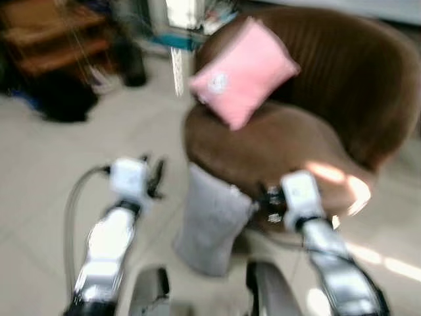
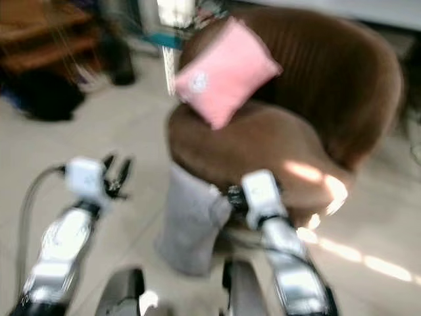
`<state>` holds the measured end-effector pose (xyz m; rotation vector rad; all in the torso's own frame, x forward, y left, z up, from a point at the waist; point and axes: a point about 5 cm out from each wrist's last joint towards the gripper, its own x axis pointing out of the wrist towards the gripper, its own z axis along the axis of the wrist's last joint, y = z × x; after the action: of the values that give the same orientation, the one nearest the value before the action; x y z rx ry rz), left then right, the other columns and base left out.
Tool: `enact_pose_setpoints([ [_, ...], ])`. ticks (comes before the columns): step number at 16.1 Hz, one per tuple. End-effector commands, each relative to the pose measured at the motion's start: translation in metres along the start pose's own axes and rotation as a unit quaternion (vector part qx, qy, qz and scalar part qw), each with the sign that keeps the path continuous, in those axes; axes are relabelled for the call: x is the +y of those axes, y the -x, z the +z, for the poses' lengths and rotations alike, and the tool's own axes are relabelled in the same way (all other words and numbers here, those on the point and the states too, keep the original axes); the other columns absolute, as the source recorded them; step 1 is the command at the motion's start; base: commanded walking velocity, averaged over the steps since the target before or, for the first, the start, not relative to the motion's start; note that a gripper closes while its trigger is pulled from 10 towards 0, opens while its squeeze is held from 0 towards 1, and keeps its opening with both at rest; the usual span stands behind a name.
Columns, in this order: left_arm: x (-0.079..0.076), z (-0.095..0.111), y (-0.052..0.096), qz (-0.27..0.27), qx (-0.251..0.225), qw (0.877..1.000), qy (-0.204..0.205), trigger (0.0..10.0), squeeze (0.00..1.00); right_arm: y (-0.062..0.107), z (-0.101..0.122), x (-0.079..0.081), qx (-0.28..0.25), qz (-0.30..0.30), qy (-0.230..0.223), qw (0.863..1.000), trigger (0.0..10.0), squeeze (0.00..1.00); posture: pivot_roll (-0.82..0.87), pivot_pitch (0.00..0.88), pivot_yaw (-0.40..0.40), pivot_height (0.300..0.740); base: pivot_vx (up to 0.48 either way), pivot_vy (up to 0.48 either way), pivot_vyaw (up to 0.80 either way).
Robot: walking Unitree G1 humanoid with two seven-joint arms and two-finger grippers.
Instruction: Move the pillow to the sofa from floor
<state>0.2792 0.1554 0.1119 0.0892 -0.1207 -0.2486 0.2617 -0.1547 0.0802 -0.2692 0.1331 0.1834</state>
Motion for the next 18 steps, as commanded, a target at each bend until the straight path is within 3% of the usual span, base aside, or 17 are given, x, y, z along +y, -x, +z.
enact_pose_setpoints([
  [1,0.014,-0.007,0.008,0.019,0.018,1.0,-0.01,10.0,0.0,-0.005,0.008,0.009,-0.018,0.015,-0.007,1.0,10.0,0.0,-0.04,0.026,-0.002,0.593,0.334,0.0,0.0],
  [5,0.013,-0.006,0.007,0.019,0.016,1.0,-0.011,10.0,0.0,-0.006,0.008,0.01,-0.018,0.032,0.009,0.999,10.0,0.0,-0.04,0.026,-0.002,0.593,0.334,0.0,0.0],
  [8,0.013,-0.007,0.006,0.018,0.017,1.0,-0.013,10.0,0.0,-0.006,0.006,0.012,-0.018,0.032,0.009,0.999,10.0,0.0,-0.04,0.027,-0.004,0.593,0.33,0.0,0.8],
  [14,0.008,-0.008,0.008,0.005,0.024,0.999,-0.02,10.0,0.0,-0.005,-0.005,0.009,0.006,0.027,-0.005,1.0,10.0,0.0,-0.04,0.03,-0.003,0.593,0.0,0.0,0.0],
  [18,0.007,-0.008,0.009,0.001,0.027,0.999,-0.025,10.0,0.0,-0.004,-0.007,0.008,0.006,0.03,-0.004,1.0,10.0,0.0,-0.04,0.029,-0.003,0.553,0.0,0.0,0.0],
])
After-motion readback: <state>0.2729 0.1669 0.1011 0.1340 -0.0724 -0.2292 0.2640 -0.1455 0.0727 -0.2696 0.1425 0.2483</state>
